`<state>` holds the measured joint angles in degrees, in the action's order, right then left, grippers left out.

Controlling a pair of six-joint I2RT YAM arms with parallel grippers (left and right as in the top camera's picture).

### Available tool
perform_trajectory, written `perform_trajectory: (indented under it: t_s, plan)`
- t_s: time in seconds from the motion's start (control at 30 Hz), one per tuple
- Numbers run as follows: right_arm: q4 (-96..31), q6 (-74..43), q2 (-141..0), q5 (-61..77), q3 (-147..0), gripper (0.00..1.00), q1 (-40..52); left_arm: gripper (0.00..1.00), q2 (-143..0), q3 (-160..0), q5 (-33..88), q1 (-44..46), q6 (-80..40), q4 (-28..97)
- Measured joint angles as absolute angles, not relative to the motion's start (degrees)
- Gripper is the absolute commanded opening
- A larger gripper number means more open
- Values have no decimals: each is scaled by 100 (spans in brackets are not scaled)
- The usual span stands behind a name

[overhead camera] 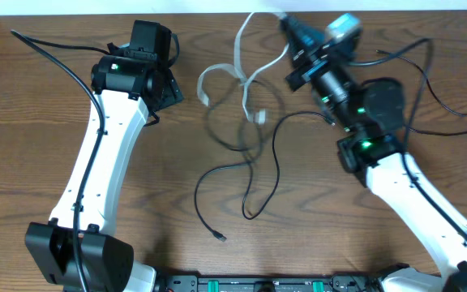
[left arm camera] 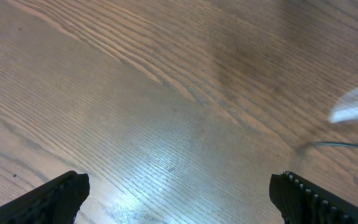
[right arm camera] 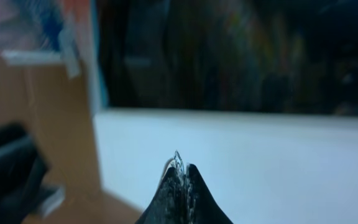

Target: Untangle cables

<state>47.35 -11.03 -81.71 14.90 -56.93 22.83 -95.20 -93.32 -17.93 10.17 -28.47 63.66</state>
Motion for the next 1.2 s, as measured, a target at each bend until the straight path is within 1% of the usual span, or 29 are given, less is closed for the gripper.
perform_trajectory:
  t_s: [0.17,0.5,0.67,0.9,1.2]
  plan:
    - [4681,-1105,-8114,1435,-6224,1,2010,98,-9520,-9332,-1796,1017,-2847,6366]
    - [4311,-1105,-8110,1422,-6932,1,2023,98,-9520,-9332,-1796,1017,-2847,6368]
    - [3824,-1066,-8128,1426,-6971,1,2198,98,-9520,-9332,-1796,1017,-2847,6368]
    - [3892,-998,-8353,1431,-6971,1,2410,98,-9520,-9332,-1796,1017,-2847,6368]
    - [3170,-1157,-9118,1450,-6984,1,2547,98,-9520,-9332,-1796,1017,-2847,6368]
